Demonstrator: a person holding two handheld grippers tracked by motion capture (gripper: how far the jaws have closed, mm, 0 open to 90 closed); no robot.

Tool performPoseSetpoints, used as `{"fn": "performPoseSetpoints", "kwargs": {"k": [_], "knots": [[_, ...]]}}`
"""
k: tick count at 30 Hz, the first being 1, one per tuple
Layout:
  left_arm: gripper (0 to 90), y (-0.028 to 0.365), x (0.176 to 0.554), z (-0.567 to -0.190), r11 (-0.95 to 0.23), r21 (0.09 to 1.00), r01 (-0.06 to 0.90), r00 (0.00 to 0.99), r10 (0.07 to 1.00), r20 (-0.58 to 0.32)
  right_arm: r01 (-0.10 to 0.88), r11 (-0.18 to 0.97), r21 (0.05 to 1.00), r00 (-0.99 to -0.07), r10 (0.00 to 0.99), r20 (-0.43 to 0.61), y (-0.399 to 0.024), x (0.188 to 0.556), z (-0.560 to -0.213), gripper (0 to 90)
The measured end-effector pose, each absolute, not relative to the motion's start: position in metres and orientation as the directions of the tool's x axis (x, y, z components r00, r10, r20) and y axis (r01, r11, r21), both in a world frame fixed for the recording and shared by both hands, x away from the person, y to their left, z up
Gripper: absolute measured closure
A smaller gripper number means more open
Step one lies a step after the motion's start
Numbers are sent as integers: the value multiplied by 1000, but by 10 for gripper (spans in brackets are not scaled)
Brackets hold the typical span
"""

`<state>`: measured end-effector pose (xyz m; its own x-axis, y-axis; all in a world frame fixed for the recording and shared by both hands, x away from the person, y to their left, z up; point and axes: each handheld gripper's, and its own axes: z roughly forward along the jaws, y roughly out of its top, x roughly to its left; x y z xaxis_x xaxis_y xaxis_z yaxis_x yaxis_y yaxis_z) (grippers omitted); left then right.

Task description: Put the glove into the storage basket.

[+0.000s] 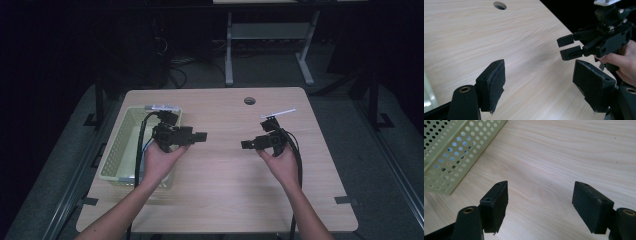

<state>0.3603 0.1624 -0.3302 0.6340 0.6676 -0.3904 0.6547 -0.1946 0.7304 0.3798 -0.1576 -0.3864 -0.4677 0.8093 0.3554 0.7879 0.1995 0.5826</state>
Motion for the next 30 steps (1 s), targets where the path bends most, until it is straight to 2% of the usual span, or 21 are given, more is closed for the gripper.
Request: {"fn": "performPoseSetpoints", "kwargs": {"k": [30], "knots": [[252, 119, 352, -362, -245, 711, 660, 669, 623, -406, 799, 200, 568, -457, 815, 356, -200, 359, -416, 270]]}}
